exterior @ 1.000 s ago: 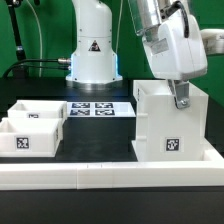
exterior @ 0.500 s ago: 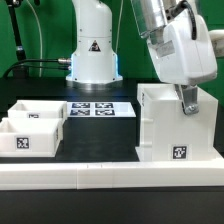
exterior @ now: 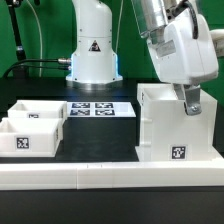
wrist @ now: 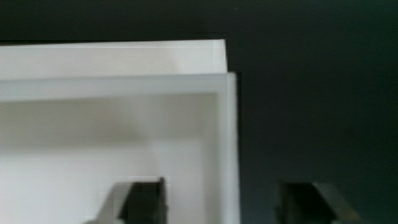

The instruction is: Assemble drawer

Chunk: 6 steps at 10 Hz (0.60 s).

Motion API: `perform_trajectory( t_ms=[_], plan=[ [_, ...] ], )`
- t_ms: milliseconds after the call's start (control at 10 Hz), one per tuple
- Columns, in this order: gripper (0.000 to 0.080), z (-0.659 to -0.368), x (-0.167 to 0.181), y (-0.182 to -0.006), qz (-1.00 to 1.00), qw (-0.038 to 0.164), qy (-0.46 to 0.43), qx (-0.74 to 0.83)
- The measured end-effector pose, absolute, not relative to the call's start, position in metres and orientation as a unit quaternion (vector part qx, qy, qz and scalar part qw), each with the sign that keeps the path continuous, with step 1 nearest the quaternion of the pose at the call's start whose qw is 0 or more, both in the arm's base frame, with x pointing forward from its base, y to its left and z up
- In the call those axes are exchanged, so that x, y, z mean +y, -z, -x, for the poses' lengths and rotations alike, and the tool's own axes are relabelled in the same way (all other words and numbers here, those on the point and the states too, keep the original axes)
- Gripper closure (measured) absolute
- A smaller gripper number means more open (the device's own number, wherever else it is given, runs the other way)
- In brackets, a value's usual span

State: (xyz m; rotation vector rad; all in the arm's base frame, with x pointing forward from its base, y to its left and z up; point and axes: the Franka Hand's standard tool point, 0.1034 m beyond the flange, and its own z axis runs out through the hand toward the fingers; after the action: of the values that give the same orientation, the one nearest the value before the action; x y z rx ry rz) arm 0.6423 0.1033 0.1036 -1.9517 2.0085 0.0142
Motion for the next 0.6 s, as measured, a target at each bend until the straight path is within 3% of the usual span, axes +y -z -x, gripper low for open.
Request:
perform_trajectory(
  t_ms=[100, 200, 600],
  plan=[
    [0.0307, -0.6433, 0.1032, -0.1048, 0.687, 0.171, -0.003, 0.706],
    [0.0203, -0.6437, 0.1033, -0.1056, 0.688, 0.171, -0.003, 0.705],
    [0.0151, -0.6426, 0.1031, -0.1078, 0.7, 0.172, 0.0, 0.693]
  ],
)
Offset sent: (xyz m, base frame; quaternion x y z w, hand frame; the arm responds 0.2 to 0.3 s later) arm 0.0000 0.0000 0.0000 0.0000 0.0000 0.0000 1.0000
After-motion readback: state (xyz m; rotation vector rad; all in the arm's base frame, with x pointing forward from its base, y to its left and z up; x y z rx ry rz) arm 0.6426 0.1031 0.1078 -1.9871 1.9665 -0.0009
